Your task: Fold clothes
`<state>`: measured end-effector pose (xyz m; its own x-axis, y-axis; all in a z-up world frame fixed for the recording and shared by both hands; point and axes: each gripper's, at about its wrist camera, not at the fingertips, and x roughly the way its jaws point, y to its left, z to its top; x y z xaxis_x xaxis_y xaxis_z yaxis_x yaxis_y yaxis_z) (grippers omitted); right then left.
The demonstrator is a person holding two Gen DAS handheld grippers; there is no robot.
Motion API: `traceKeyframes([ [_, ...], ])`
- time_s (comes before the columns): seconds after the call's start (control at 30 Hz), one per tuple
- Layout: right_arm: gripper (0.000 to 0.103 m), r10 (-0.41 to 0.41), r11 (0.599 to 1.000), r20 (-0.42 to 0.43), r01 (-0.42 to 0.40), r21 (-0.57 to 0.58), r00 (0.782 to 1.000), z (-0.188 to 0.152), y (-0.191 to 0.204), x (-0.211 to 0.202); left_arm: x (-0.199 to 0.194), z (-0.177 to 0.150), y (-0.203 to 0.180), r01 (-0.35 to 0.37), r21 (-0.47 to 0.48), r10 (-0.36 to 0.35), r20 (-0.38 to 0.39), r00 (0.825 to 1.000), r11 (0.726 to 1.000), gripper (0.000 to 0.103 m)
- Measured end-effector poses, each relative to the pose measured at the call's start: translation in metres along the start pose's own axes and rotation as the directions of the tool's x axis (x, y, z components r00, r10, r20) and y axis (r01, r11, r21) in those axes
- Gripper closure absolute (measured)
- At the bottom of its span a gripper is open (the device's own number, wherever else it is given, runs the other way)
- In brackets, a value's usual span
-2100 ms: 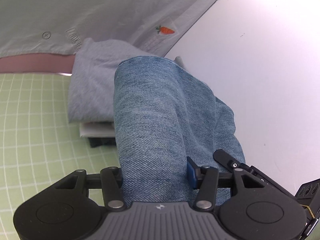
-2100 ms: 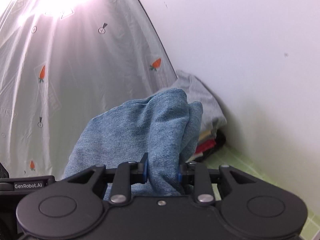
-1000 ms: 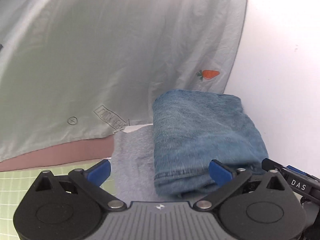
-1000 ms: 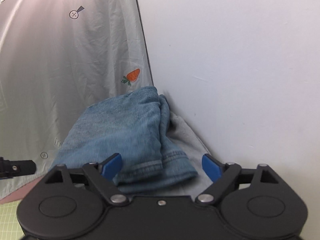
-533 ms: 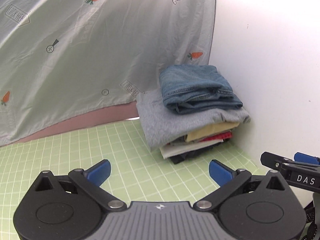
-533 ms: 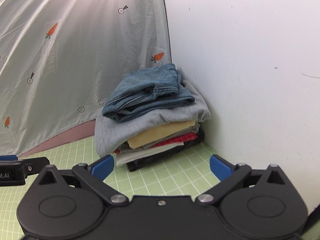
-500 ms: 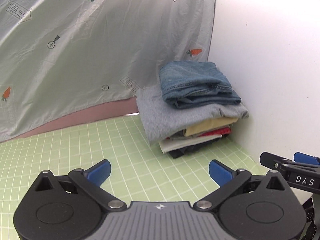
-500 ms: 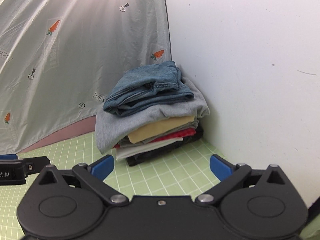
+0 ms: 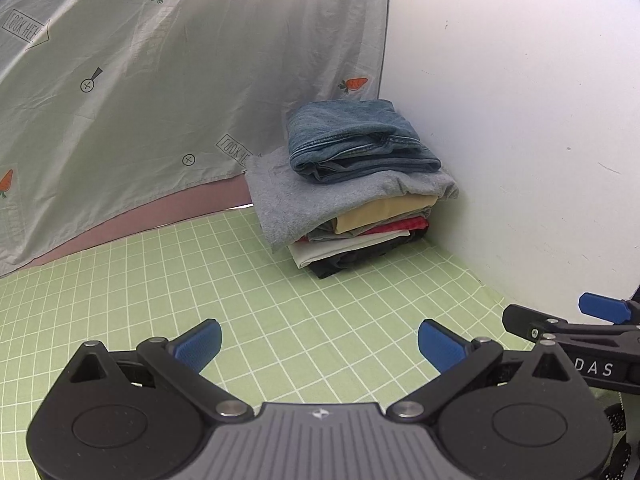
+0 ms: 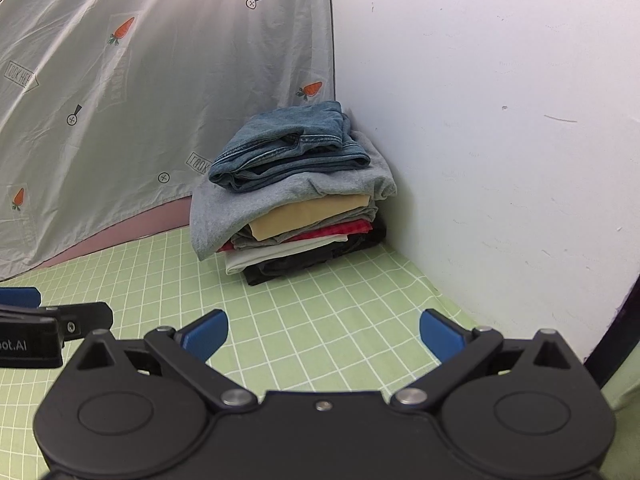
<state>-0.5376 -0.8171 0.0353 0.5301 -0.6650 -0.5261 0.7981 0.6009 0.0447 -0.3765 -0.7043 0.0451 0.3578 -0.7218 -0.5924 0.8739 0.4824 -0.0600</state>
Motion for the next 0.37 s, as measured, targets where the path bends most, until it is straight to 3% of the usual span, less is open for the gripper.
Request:
traceKeyframes([
  [0.37,0.000,-0.014,1.000,0.000,0.014,0.013,1.000,-0.0066,-0.0042,-0.0094,-0.0071,-0.0061,-0.0072,0.019,0.019,-0.019,-0.006,1.000,1.000,0.000],
])
